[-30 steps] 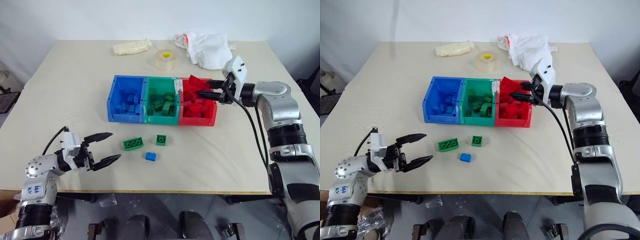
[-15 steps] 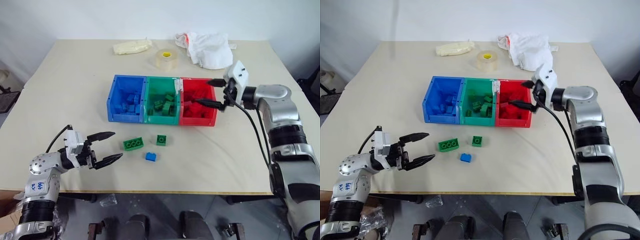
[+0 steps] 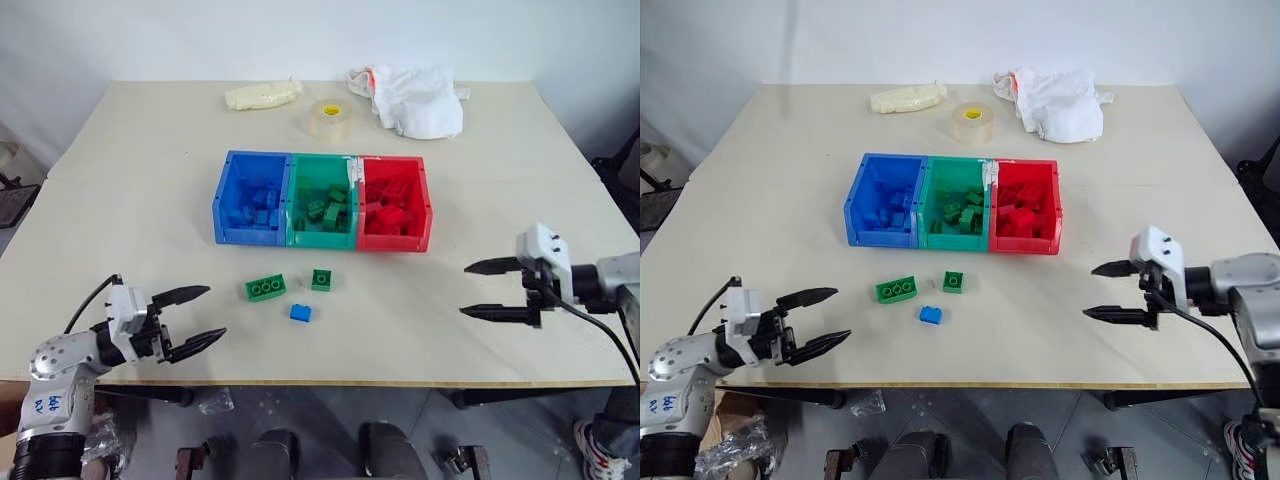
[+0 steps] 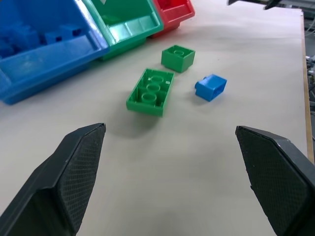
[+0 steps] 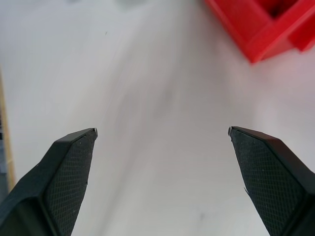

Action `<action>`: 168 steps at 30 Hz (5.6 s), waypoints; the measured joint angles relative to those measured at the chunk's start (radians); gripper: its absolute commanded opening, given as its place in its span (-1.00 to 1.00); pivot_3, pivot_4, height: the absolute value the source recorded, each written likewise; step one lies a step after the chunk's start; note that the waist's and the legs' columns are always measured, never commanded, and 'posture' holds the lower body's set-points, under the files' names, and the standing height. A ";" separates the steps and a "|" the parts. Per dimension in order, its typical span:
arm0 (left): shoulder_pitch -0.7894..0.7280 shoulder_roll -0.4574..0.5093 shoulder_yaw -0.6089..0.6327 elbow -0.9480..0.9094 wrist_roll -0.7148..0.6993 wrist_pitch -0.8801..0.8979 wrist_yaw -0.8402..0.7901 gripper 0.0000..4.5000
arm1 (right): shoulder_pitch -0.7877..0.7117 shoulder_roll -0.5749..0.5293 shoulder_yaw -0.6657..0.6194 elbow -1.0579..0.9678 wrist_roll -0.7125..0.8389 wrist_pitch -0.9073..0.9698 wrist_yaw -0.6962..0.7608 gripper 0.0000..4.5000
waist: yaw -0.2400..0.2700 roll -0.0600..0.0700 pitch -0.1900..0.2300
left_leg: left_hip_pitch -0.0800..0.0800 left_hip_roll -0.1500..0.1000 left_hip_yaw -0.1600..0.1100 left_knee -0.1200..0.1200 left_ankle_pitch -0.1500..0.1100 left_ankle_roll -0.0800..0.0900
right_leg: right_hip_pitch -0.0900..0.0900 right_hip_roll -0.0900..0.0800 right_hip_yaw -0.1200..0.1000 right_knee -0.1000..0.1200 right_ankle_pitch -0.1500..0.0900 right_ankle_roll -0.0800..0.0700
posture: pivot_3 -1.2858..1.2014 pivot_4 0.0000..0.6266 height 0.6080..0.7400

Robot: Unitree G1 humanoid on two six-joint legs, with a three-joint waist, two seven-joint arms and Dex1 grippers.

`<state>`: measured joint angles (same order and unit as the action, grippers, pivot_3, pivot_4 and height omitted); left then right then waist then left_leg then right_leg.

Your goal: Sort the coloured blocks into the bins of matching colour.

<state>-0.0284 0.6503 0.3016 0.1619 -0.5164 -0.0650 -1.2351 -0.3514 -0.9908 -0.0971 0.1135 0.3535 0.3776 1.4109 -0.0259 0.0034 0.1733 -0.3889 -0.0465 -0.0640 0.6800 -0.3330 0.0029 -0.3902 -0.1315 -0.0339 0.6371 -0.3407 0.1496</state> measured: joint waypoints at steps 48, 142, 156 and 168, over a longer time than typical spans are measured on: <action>0.003 -0.039 -0.004 -0.081 -0.002 0.009 0.087 1.00 | -0.416 0.598 0.369 0.161 -0.193 -0.129 -0.236 -0.35 | -0.004 0.000 0.000 | 0.000 -0.001 -0.002 0.000 0.000 0.000 | -0.002 0.000 -0.001 0.007 0.000 0.000 | 0.03 -0.52 1.00; -0.421 -0.084 -0.634 -0.213 0.460 0.193 0.251 -0.72 | 0.206 0.072 -0.042 -0.369 0.067 0.088 -0.228 1.00 | 0.050 0.000 0.000 | 0.002 0.000 -0.006 0.001 0.001 0.000 | 0.012 0.001 -0.014 -0.009 0.001 0.001 | 0.03 -0.52 1.00; -0.547 -0.158 -0.477 -0.234 0.335 0.289 0.305 -0.72 | 0.183 0.072 -0.042 -0.363 0.067 0.086 -0.235 1.00 | 0.051 0.000 0.001 | 0.002 -0.001 -0.007 0.002 0.001 0.000 | 0.013 0.001 -0.015 -0.009 0.001 0.001 | 0.03 -0.52 1.00; -0.802 -0.104 -0.361 0.158 0.490 0.192 0.558 -0.27 | 0.167 0.079 -0.044 -0.346 0.077 0.081 -0.267 1.00 | 0.052 -0.001 0.001 | 0.002 -0.006 -0.008 0.002 0.001 0.000 | 0.013 0.001 -0.016 -0.008 0.002 0.002 | 0.03 -0.52 1.00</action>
<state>-0.8303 0.5458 -0.0596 0.3203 -0.0267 0.1272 -0.6767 -0.1841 -0.9122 -0.1411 -0.2320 0.4303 0.4583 1.1436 0.0257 0.0021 0.1745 -0.3872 -0.0524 -0.0719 0.6817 -0.3318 0.0033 -0.3769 -0.1306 -0.0496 0.6288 -0.3390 0.1520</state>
